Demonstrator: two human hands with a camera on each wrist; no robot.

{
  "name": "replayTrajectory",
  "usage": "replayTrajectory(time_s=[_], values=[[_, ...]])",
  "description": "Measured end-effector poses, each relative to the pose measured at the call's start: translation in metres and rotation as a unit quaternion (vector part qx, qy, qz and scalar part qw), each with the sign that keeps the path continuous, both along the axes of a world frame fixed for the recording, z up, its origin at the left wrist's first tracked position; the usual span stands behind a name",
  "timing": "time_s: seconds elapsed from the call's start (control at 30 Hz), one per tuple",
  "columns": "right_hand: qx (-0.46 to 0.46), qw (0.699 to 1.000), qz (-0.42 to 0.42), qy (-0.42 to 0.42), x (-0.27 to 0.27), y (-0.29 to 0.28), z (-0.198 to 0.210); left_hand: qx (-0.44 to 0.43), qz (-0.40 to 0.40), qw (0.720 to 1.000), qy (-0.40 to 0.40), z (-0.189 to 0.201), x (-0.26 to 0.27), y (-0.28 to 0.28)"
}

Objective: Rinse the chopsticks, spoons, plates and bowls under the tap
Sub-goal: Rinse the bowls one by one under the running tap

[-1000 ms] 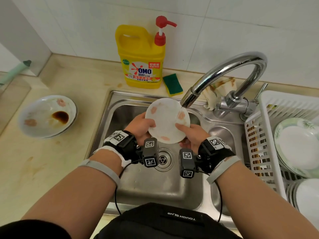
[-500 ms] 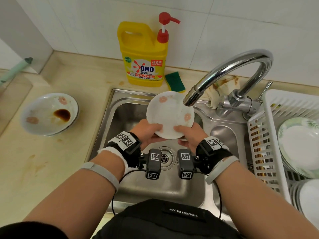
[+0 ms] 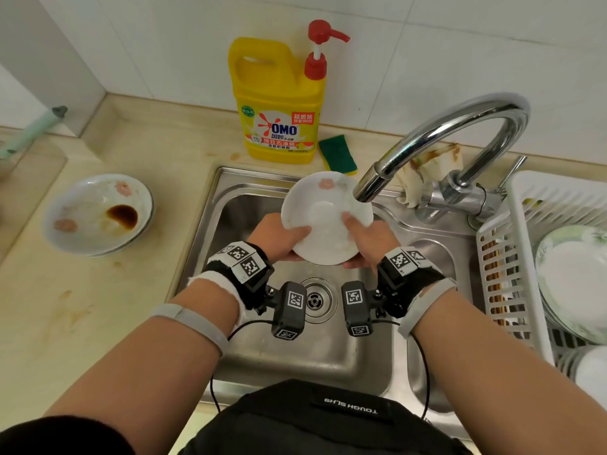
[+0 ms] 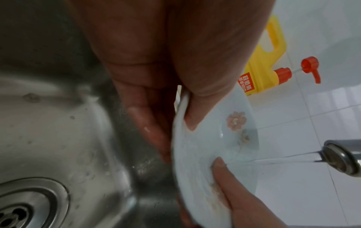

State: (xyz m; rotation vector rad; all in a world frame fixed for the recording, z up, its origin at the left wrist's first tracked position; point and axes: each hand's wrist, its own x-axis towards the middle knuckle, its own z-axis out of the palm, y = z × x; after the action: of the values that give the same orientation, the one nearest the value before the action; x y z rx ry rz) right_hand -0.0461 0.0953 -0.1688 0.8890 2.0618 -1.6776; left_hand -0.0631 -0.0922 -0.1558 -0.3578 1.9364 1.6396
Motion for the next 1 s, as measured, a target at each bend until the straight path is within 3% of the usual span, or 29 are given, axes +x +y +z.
replayTrajectory(time_s=[0.13, 0.23, 0.37, 0.5, 0.63, 0.8, 1.0], values=[[-0.029, 1.0, 0.002, -0.005, 0.001, -0.007, -0.002, 0.063, 0.051, 0.996, -0.032, -0.005, 0.007, 0.003], [-0.028, 0.999, 0.018, -0.018, 0.006, -0.013, -0.008, 0.091, 0.047, 0.994, -0.048, -0.006, 0.009, 0.003], [0.003, 0.999, 0.041, -0.018, 0.006, -0.007, -0.009, 0.043, 0.001, 0.999, -0.033, -0.003, 0.005, -0.003], [-0.02, 1.0, 0.018, -0.014, -0.001, 0.003, -0.001, -0.047, -0.069, 0.996, 0.023, 0.001, -0.001, -0.003], [-0.028, 0.999, 0.021, 0.012, 0.003, 0.007, 0.008, -0.091, -0.089, 0.989, 0.077, 0.001, -0.005, 0.0], [0.056, 0.995, 0.017, 0.084, 0.019, 0.019, 0.015, 0.014, -0.02, 0.999, 0.044, -0.008, -0.004, 0.007], [0.063, 0.991, 0.0, 0.117, 0.034, 0.032, 0.022, 0.098, 0.003, 0.995, -0.006, -0.018, 0.003, 0.022]])
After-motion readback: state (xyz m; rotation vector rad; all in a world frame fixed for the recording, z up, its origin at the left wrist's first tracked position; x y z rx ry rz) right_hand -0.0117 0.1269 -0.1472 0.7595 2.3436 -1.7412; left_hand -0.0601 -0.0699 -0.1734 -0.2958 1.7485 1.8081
